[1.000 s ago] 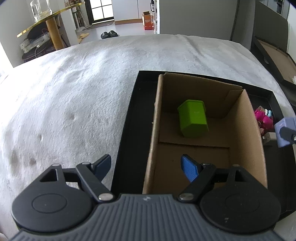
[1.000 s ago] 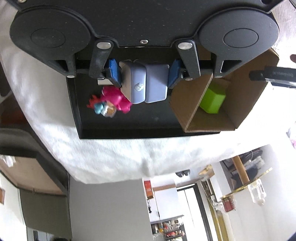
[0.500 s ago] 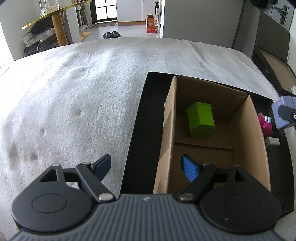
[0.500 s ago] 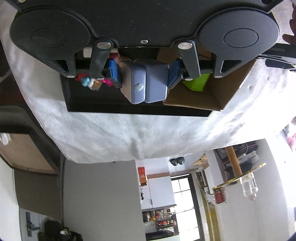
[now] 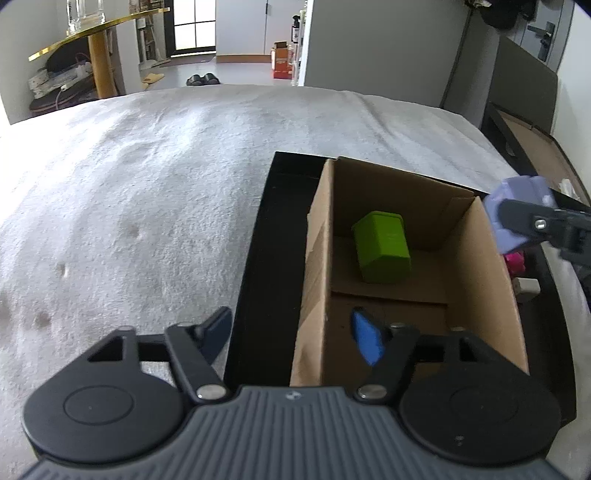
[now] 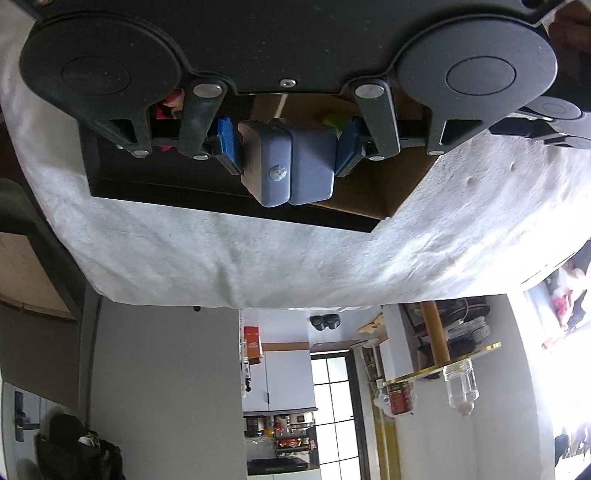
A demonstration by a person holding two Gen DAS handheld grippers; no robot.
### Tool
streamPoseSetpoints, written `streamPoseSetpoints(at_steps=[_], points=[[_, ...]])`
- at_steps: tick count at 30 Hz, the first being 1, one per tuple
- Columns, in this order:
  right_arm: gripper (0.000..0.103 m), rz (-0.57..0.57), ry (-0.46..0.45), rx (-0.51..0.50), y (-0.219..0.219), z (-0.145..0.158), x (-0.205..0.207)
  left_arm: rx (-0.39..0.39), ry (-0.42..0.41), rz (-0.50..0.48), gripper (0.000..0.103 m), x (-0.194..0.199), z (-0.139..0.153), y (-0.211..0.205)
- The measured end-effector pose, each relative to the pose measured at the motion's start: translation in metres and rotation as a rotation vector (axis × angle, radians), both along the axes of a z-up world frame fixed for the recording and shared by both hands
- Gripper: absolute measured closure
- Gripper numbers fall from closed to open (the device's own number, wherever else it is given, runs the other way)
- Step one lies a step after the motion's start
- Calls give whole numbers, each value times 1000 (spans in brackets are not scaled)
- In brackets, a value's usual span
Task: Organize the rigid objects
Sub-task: 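Carry the grey block into the box and release it while left tool grips the box wall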
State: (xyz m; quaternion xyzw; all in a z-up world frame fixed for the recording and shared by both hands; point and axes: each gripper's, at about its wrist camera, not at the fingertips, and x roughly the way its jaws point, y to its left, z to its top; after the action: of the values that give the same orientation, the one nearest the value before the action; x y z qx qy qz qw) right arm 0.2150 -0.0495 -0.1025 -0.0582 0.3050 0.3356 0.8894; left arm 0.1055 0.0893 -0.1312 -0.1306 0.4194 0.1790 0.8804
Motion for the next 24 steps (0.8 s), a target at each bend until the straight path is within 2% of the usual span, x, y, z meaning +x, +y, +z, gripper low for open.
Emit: streamPoseSetpoints(at_steps=[2,4,7,10,19,24], points=[[51,12,5,-7,8,-2,-2,-24,-6,-8,54,0,-2,2],[51,24,12,-10,15,-5,-4,-47,-8,-19,70,-1,-4,3],[51,45,28,-22,26,-10,-8,-79,-18,-31,82,-1,-7,4],[51,66,49,-37,35,-16,-12,-101,-29,-41,89,-2,-9,5],[50,86,131,-69,52,-37,-16,-108,-25,-51,89,-1,-11,6],[50,51,209,-29,58,-44,-6,-105,-15,-49,89,0,-11,6]])
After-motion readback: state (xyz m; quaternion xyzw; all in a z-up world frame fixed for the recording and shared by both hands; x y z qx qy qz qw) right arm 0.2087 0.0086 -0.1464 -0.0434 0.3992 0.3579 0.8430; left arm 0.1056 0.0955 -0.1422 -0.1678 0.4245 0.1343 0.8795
